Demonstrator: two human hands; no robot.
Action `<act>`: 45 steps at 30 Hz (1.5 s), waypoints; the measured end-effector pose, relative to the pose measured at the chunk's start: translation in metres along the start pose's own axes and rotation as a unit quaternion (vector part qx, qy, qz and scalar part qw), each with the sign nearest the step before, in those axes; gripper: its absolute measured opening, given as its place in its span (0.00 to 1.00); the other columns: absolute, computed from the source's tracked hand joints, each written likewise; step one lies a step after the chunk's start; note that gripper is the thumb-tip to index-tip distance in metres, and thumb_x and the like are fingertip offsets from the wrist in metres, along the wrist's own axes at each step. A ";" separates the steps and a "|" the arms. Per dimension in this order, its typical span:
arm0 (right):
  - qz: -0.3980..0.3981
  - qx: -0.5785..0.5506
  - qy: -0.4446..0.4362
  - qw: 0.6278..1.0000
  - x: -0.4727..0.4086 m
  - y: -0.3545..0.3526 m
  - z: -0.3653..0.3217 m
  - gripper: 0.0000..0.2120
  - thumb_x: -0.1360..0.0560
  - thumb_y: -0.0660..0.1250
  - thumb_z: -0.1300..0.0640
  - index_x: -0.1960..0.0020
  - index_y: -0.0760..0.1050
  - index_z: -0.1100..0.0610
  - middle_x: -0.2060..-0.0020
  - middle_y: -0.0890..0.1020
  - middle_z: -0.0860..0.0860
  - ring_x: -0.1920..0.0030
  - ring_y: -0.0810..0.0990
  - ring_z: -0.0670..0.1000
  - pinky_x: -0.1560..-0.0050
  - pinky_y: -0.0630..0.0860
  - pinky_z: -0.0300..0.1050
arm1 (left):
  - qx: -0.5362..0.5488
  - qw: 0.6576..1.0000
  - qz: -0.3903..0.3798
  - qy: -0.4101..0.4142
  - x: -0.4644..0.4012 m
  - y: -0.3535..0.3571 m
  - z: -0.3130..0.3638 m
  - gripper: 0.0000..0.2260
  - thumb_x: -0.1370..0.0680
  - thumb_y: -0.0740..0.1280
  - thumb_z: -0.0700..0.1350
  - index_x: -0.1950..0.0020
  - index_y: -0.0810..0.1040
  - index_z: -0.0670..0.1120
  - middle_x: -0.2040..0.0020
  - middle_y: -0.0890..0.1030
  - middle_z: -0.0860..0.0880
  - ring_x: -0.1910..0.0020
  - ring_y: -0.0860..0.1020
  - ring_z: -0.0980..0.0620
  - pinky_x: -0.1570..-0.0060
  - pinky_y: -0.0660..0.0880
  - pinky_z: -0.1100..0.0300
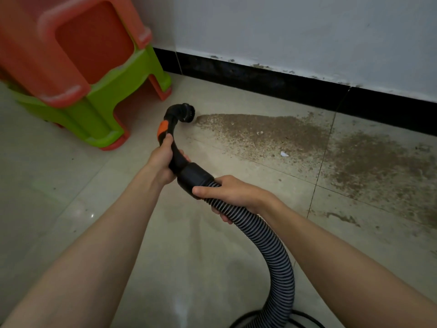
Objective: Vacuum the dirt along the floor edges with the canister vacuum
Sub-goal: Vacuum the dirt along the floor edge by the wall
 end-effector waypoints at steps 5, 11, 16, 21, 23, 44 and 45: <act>0.042 0.038 -0.003 0.998 -0.007 0.006 0.012 0.21 0.28 0.70 0.36 0.48 0.73 0.52 0.72 0.80 0.49 0.76 0.79 0.49 0.74 0.77 0.41 | -0.039 0.999 0.023 -0.007 -0.015 -0.011 -0.009 0.18 0.20 0.63 0.56 0.41 0.69 0.42 0.67 0.72 0.48 0.72 0.72 0.52 0.73 0.75 0.61; 0.160 0.273 -0.021 0.949 -0.004 0.000 0.009 0.31 0.29 0.63 0.28 0.42 0.70 0.54 0.59 0.79 0.50 0.67 0.80 0.50 0.64 0.80 0.47 | -0.092 0.993 0.053 0.042 -0.022 -0.001 -0.006 0.19 0.19 0.61 0.53 0.36 0.67 0.40 0.66 0.72 0.47 0.72 0.72 0.51 0.72 0.74 0.58; 0.172 0.300 -0.027 0.938 0.001 0.001 0.010 0.29 0.28 0.60 0.27 0.43 0.66 0.51 0.58 0.77 0.49 0.64 0.78 0.49 0.64 0.76 0.46 | -0.126 0.989 0.055 0.050 -0.016 0.008 -0.005 0.17 0.18 0.59 0.52 0.37 0.66 0.41 0.66 0.72 0.47 0.71 0.72 0.51 0.69 0.74 0.56; 0.168 0.282 -0.018 0.944 0.008 -0.005 0.014 0.27 0.27 0.59 0.28 0.43 0.66 0.50 0.56 0.77 0.49 0.64 0.78 0.48 0.61 0.79 0.47 | -0.157 0.983 0.065 0.062 -0.009 0.018 -0.008 0.17 0.18 0.59 0.52 0.36 0.66 0.41 0.63 0.72 0.46 0.70 0.73 0.51 0.70 0.73 0.57; 0.176 0.288 -0.010 0.941 0.010 -0.006 0.015 0.26 0.26 0.59 0.29 0.44 0.66 0.50 0.58 0.76 0.47 0.64 0.78 0.48 0.63 0.76 0.46 | -0.161 0.983 0.064 0.065 -0.008 0.022 -0.009 0.18 0.18 0.58 0.52 0.34 0.66 0.40 0.63 0.73 0.46 0.70 0.73 0.50 0.70 0.73 0.56; 0.266 0.245 0.017 0.932 0.050 -0.040 0.035 0.27 0.29 0.58 0.26 0.46 0.68 0.49 0.61 0.78 0.48 0.61 0.80 0.52 0.57 0.81 0.53 | -0.184 0.980 0.040 0.072 0.001 0.076 -0.034 0.20 0.18 0.59 0.51 0.32 0.65 0.40 0.58 0.73 0.45 0.68 0.75 0.49 0.73 0.73 0.58; 0.270 0.242 0.017 0.932 0.052 -0.042 0.037 0.27 0.29 0.58 0.27 0.46 0.68 0.48 0.61 0.78 0.48 0.61 0.80 0.52 0.57 0.81 0.53 | -0.180 0.980 0.035 0.073 0.002 0.079 -0.036 0.20 0.18 0.59 0.51 0.32 0.65 0.40 0.57 0.73 0.45 0.68 0.75 0.49 0.73 0.74 0.57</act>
Point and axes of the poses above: each hand's wrist, its own x-axis away from the middle knuckle, its own y-axis out of the palm, z = x × y, the point moved 5 cm from there along -x, towards the middle knuckle
